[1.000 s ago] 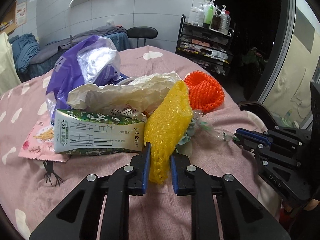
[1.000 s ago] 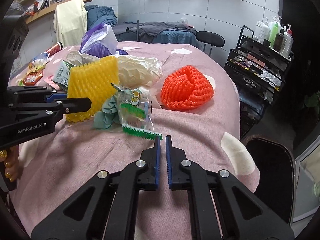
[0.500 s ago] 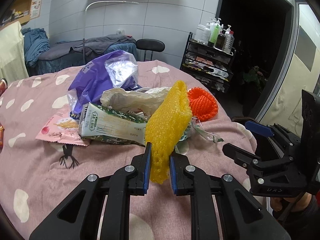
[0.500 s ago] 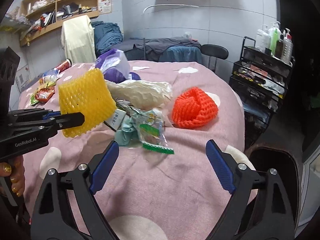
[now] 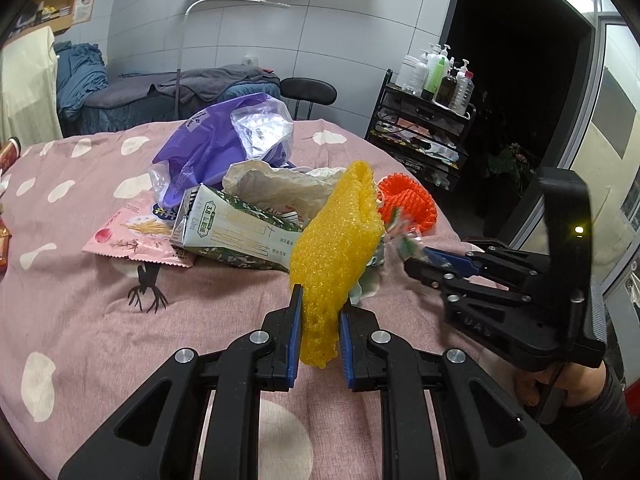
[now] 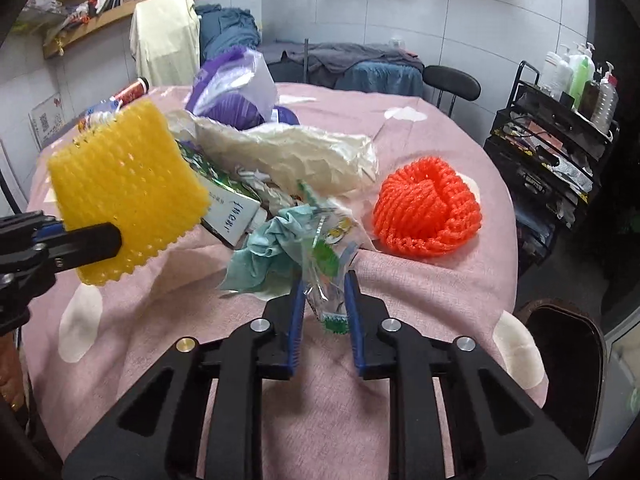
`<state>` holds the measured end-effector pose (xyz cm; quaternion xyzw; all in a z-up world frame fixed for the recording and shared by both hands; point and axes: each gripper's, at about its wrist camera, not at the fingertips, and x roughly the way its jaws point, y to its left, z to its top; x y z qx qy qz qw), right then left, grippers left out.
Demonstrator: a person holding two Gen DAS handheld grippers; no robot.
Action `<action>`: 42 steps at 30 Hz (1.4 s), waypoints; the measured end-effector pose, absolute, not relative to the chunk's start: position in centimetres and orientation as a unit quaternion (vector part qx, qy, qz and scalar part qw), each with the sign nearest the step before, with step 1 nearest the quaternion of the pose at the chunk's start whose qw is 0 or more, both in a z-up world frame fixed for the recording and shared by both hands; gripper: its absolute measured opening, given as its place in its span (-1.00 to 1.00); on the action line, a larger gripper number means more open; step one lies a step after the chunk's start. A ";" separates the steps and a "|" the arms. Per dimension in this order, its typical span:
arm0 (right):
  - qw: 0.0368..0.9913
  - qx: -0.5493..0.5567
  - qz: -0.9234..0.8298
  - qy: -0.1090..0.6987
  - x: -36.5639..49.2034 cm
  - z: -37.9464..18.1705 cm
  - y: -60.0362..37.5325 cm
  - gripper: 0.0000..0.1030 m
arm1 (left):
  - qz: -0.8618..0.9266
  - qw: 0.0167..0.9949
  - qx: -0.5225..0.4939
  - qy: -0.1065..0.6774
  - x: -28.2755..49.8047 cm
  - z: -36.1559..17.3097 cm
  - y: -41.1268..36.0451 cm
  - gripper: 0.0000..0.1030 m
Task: Collect trash
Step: 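Grasp the clear green-printed wrapper with the right gripper while the left holds the yellow net, then carry the wrapper into the black bin and open the right gripper while the left carries the net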
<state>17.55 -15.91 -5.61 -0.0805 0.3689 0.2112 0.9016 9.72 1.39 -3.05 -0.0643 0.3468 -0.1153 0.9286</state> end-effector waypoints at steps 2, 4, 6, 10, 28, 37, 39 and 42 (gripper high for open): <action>0.906 -0.065 0.212 0.361 16.9 -5.1 -16.5 -0.70 | -0.120 0.928 -0.070 0.346 9.6 -3.1 1.4 -0.68; 0.910 -0.048 0.212 0.353 16.1 -4.6 -17.3 -0.72 | -0.126 0.928 -0.073 0.344 9.6 -3.0 1.2 -0.68; 0.915 -0.035 0.209 0.342 15.3 -4.1 -18.1 -0.73 | -0.132 0.929 -0.070 0.339 9.4 -2.7 0.7 -0.68; 0.925 -0.013 0.195 0.326 13.6 -3.1 -19.6 -0.73 | -0.148 0.931 -0.065 0.328 8.9 -2.1 -0.5 -0.68; 0.945 0.076 0.023 0.318 10.3 -3.7 -33.1 -0.73 | -0.264 0.914 -0.024 0.308 10.0 -0.2 -9.7 -0.68; 0.930 0.086 -0.036 0.356 11.7 -7.2 -36.9 -0.73 | -0.306 0.895 -0.010 0.323 11.1 -0.6 -13.7 -0.68; 0.921 0.098 -0.047 0.374 12.3 -8.3 -37.8 -0.73 | -0.312 0.891 -0.011 0.330 11.3 -0.9 -14.3 -0.68; 0.910 0.119 -0.058 0.393 12.8 -9.9 -38.9 -0.73 | -0.319 0.885 -0.010 0.340 11.7 -1.3 -15.2 -0.68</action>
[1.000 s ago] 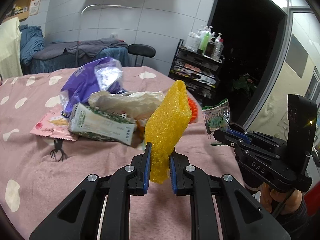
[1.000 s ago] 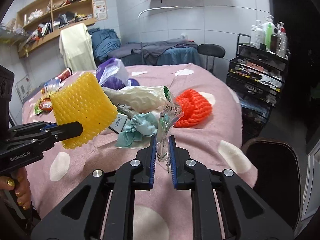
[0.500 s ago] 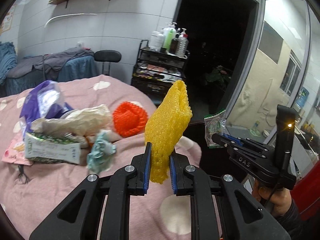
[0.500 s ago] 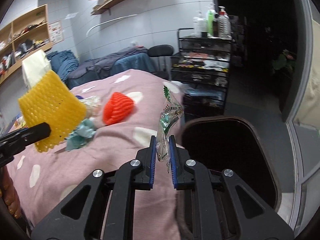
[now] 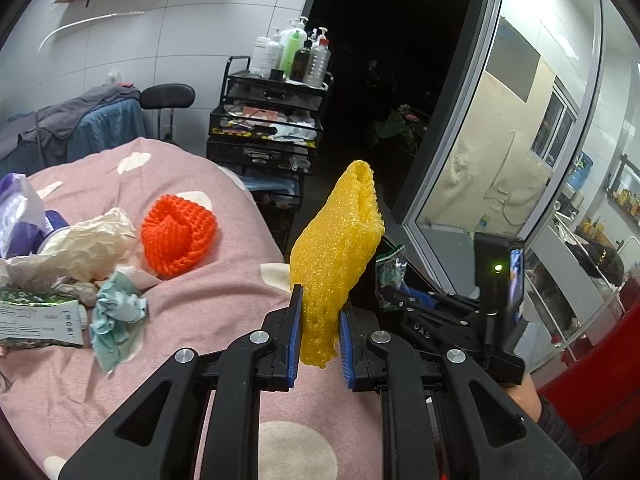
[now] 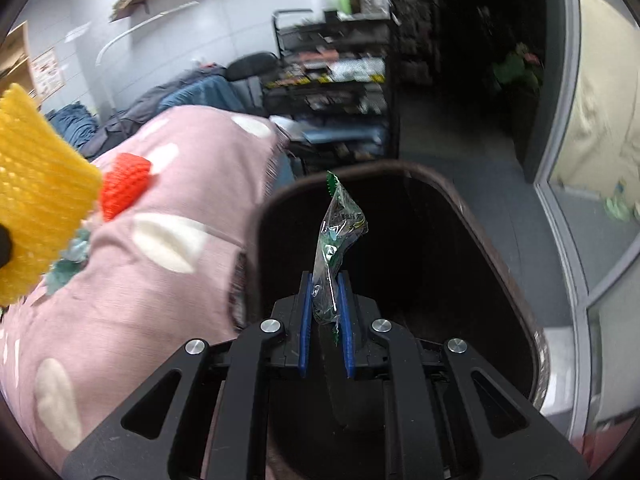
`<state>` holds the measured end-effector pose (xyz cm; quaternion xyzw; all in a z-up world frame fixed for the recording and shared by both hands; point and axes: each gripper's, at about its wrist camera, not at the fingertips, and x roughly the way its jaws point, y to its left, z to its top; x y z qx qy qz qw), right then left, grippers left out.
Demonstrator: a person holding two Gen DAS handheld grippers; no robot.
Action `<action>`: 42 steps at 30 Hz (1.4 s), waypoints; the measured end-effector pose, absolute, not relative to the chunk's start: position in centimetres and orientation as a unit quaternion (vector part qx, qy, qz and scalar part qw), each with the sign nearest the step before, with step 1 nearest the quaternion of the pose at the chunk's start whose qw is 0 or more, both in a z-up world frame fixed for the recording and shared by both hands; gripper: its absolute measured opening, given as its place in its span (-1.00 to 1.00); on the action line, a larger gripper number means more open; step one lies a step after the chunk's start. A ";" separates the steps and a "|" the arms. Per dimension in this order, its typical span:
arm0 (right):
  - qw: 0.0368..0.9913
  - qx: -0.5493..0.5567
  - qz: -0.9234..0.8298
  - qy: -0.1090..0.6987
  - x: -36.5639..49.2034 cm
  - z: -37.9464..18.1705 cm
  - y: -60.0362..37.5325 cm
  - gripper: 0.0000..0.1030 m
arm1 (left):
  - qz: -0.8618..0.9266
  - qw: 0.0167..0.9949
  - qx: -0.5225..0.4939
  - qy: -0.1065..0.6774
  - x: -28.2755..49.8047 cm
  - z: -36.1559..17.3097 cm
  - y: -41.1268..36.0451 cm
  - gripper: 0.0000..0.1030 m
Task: Collect trash
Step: 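Carry the wrapper into the black bin and open the right gripper while the left carries the net, then lower the yellow foam net over the black bin and open the left gripper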
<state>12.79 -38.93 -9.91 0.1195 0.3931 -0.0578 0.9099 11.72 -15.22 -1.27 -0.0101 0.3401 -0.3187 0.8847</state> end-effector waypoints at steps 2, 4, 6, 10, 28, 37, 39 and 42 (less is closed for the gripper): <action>0.906 0.123 -0.064 0.400 13.0 -10.7 -39.2 -0.73 | -0.321 0.883 -0.005 0.342 11.6 -1.4 -15.8 -0.68; 0.902 0.129 -0.070 0.406 13.1 -11.5 -39.5 -0.73 | -0.324 0.881 -0.003 0.346 11.6 -1.6 -16.2 -0.68; 0.899 0.136 -0.076 0.409 13.0 -12.0 -39.7 -0.68 | -0.327 0.878 -0.002 0.350 11.6 -1.8 -16.5 -0.68; 0.896 0.151 -0.088 0.408 12.7 -12.8 -40.3 0.18 | -0.331 0.873 -0.003 0.359 11.8 -2.2 -17.0 -0.68; 0.915 0.173 -0.175 0.320 8.2 -9.5 -42.3 0.71 | -0.358 0.846 0.010 0.395 13.4 -3.2 -21.1 -0.68; 0.912 0.186 -0.215 0.295 6.4 -8.6 -43.7 0.75 | -0.371 0.818 0.026 0.439 14.5 -4.7 -24.0 -0.68; 0.911 0.189 -0.221 0.292 6.0 -8.4 -44.0 0.75 | -0.373 0.811 0.027 0.450 14.7 -5.2 -24.4 -0.68; 0.910 0.193 -0.229 0.288 5.8 -8.2 -44.4 0.76 | -0.372 0.803 0.030 0.465 14.8 -5.8 -24.9 -0.68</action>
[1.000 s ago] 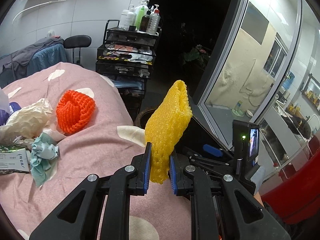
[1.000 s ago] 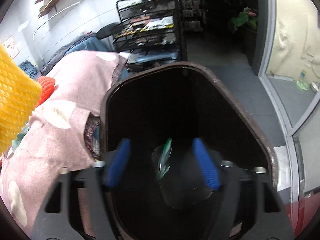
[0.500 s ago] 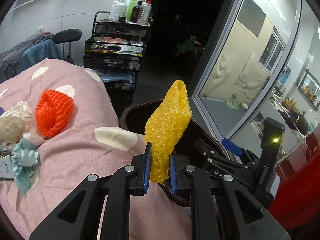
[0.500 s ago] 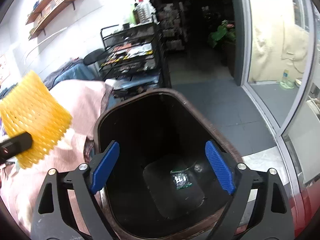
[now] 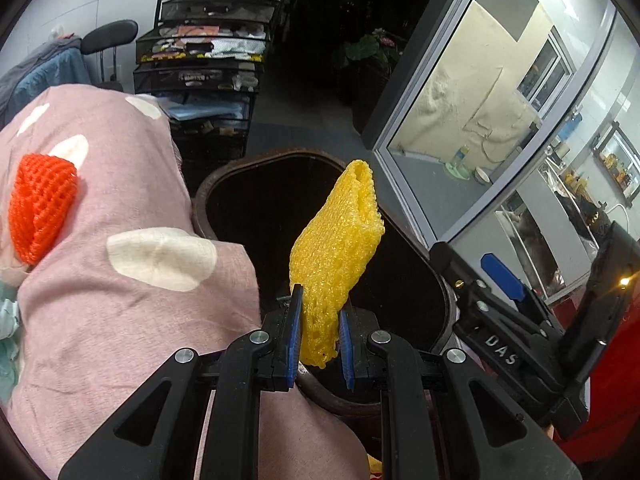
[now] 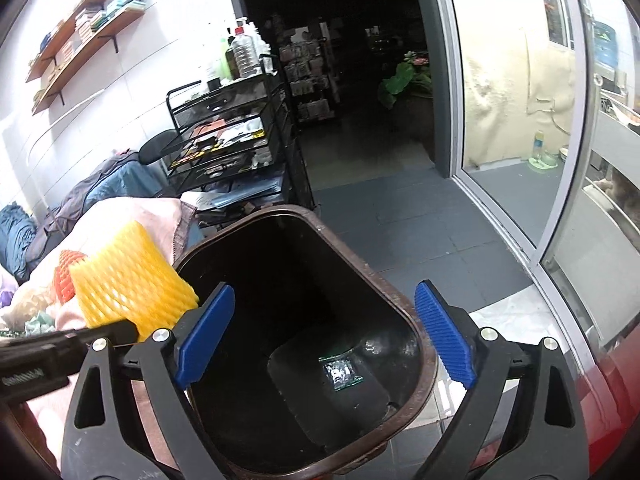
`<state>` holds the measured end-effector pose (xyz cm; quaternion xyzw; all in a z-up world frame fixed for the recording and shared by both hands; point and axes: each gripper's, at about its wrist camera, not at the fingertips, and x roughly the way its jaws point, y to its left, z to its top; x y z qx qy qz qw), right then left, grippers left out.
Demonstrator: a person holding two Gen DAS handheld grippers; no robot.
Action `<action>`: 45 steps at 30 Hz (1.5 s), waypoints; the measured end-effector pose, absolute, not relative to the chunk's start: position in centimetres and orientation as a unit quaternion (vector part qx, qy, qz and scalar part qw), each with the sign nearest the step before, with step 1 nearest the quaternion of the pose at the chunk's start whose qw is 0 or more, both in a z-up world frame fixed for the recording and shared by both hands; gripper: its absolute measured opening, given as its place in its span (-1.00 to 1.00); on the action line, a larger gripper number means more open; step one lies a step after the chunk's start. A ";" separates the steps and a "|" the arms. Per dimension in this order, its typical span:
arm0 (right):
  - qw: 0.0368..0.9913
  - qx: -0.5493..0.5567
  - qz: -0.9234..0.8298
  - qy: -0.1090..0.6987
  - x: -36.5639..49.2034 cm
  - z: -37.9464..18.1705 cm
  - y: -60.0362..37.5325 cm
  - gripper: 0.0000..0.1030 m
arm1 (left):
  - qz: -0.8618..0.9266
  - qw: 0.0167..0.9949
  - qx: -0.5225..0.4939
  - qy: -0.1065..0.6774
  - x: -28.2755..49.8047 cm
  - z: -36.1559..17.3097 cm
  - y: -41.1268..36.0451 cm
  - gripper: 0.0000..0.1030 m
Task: Collect trash
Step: 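Lower the yellow foam net over the black bin and open the left gripper, then move both open grippers back to the trash pile on the bed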
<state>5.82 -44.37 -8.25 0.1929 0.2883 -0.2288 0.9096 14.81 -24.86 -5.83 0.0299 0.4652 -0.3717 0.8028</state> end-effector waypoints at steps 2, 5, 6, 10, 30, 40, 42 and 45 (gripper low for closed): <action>0.908 0.196 -0.233 0.287 5.6 -8.2 -44.5 0.77 | -0.369 0.800 0.035 0.472 15.0 -6.2 -25.3 -0.68; 0.906 0.198 -0.238 0.287 5.6 -8.1 -44.9 0.79 | -0.367 0.796 0.040 0.480 15.1 -6.5 -25.6 -0.65; 0.906 0.198 -0.240 0.287 5.5 -8.1 -44.9 0.80 | -0.368 0.794 0.043 0.482 15.2 -6.6 -25.8 -0.63; 0.904 0.201 -0.245 0.288 5.4 -8.2 -45.1 0.81 | -0.365 0.795 0.054 0.482 15.0 -6.8 -26.1 0.14; 0.906 0.205 -0.239 0.283 5.5 -8.1 -45.0 0.88 | -0.328 0.853 0.080 0.398 13.0 -3.6 -23.1 0.83; 0.920 0.195 -0.205 0.270 6.1 -6.9 -43.0 0.89 | -0.286 0.899 0.080 0.321 10.9 -0.9 -18.6 0.89; 0.924 0.190 -0.196 0.267 6.4 -6.5 -42.3 0.89 | -0.278 0.906 0.081 0.309 10.5 -0.6 -17.7 0.89; 0.930 0.182 -0.179 0.265 6.9 -6.0 -41.2 0.88 | -0.266 0.914 0.074 0.297 10.1 -0.4 -16.0 0.89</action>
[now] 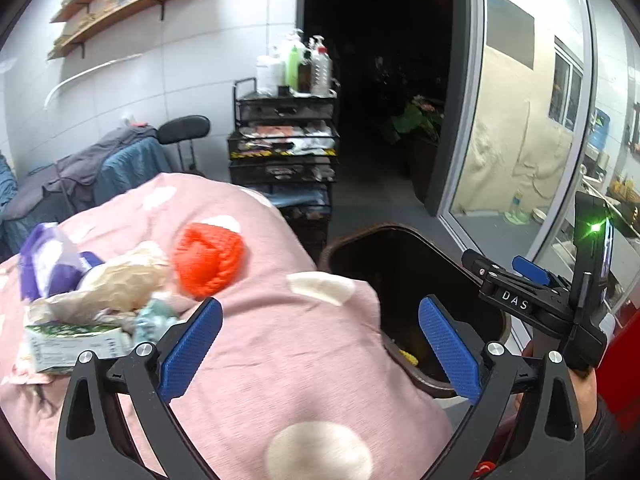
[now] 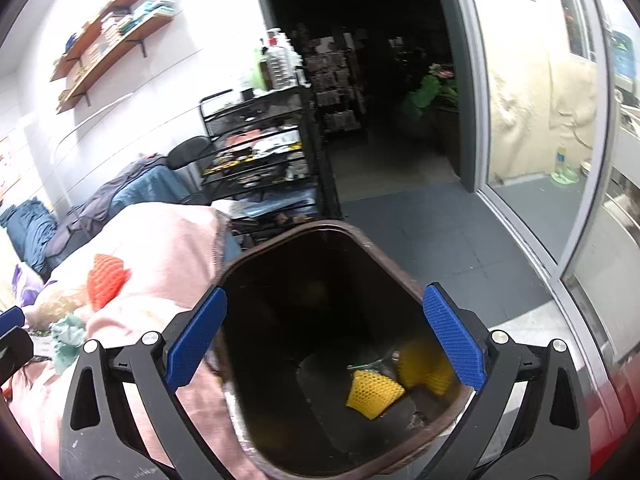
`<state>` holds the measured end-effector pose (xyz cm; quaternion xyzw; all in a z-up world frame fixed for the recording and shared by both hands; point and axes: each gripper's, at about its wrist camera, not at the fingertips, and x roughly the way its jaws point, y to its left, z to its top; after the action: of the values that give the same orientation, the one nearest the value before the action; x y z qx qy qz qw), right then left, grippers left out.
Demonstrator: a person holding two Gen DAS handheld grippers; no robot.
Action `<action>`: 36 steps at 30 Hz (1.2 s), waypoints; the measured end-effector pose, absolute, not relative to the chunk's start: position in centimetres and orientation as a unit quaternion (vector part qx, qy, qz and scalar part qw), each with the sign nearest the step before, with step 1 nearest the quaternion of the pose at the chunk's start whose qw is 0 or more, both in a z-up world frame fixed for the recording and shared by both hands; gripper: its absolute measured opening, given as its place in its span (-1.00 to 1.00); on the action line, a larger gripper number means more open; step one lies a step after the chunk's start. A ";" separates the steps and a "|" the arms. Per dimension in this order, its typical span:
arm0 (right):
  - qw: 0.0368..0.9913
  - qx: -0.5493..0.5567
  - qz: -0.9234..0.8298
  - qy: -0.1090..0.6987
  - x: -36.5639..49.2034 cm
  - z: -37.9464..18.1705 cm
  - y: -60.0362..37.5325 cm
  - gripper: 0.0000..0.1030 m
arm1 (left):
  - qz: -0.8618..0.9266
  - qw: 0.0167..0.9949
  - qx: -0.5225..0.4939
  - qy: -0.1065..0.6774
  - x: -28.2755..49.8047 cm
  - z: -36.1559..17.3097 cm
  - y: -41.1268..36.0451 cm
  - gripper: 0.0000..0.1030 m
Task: Collect trash
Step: 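Move both open grippers back to the trash pile on the bed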
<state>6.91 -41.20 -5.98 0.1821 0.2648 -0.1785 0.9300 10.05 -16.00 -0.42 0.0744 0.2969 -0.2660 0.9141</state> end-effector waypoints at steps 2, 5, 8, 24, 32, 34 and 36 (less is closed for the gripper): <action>0.934 0.176 -0.164 0.263 7.3 -5.6 -40.2 0.89 | -0.256 0.918 0.068 0.295 9.8 -0.5 -14.8 0.89; 0.942 0.164 -0.136 0.261 8.1 -4.9 -38.6 0.89 | -0.240 0.923 0.058 0.294 9.7 -0.6 -13.1 0.89; 0.948 0.150 -0.105 0.261 8.8 -4.3 -36.9 0.89 | -0.217 0.931 0.050 0.290 9.6 -0.7 -11.3 0.89; 0.949 0.067 0.090 0.296 13.8 -2.3 -25.2 0.89 | -0.119 0.944 -0.030 0.308 9.0 -2.1 0.3 0.89; 0.940 0.050 0.131 0.312 15.2 -2.3 -22.4 0.89 | -0.088 0.933 -0.113 0.330 10.5 -3.3 6.9 0.84; 0.937 0.049 0.137 0.317 15.7 -2.4 -22.1 0.89 | -0.082 0.933 -0.121 0.330 11.0 -3.4 7.7 0.76; 0.936 0.047 0.136 0.321 15.9 -2.5 -21.8 0.89 | -0.078 0.933 -0.114 0.332 11.6 -3.3 7.8 0.68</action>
<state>15.88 -21.84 -2.55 0.0472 0.3210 0.1360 0.9361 11.55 7.84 -3.32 -0.1142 0.3319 -0.0785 0.9331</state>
